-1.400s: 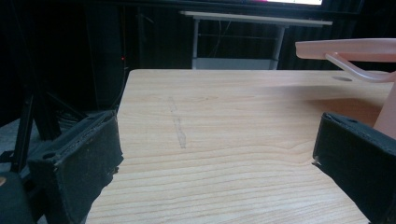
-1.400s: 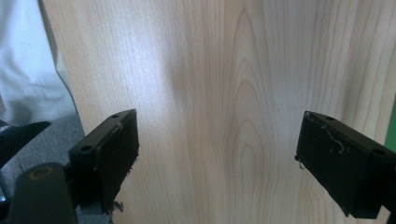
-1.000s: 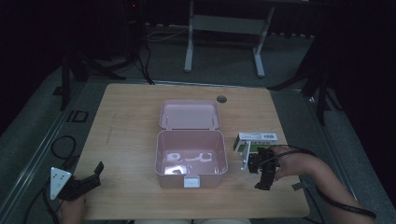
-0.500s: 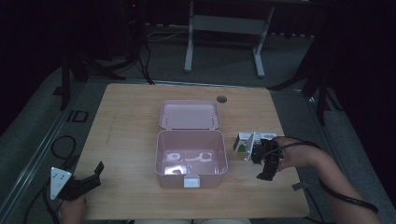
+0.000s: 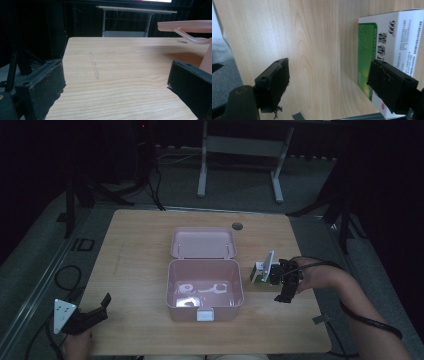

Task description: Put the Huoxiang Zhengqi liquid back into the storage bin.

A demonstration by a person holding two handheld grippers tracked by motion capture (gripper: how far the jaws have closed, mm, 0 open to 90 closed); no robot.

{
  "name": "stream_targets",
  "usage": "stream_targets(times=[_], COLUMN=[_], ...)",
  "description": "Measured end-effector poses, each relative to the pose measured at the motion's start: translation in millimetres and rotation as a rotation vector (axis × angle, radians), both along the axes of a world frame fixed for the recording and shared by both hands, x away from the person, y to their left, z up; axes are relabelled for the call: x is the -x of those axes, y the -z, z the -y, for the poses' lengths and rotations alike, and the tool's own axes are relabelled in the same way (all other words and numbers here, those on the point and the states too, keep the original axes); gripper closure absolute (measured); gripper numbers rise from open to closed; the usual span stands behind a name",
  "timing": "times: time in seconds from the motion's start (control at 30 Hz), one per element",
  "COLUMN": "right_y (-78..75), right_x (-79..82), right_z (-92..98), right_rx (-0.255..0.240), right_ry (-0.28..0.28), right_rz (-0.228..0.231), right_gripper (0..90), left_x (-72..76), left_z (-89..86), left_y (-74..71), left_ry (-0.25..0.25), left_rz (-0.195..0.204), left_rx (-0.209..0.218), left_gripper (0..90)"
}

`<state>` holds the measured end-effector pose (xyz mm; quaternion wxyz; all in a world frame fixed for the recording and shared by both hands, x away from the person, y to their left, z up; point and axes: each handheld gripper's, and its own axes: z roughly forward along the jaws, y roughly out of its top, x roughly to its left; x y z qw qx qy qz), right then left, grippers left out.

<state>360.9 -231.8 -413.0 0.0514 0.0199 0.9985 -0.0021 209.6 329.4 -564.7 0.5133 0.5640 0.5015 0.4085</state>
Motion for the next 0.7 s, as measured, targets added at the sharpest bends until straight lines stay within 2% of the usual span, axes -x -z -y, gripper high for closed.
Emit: stream_targets(times=[0.07, 0.3, 0.37, 0.7], right_y=[-1.3, -6.1, -8.3, -8.2], right_x=[-5.5, -23.0, -32.5, -53.4], right_z=[0.7, 3.6, 5.0, 8.1], right_rx=[0.002, 0.002, 0.003, 0.005], right_ry=[0.004, 0.013, 0.023, 0.034], right_rz=[0.016, 0.026, 0.036, 0.053], right_gripper=[17.4, 20.9, 25.3, 29.1], left_x=[0.0, 0.1, 0.2, 0.6], left_z=[0.1, -0.1, -0.1, -0.3], left_y=[0.0, 0.0, 0.1, 0.2], left_ry=[0.000, 0.001, 0.001, 0.001], left_rz=[0.000, 0.000, 0.001, 0.005], left_rx=[-0.001, 0.000, 0.000, 0.001], left_gripper=[1.0, 1.0, 1.0, 1.0])
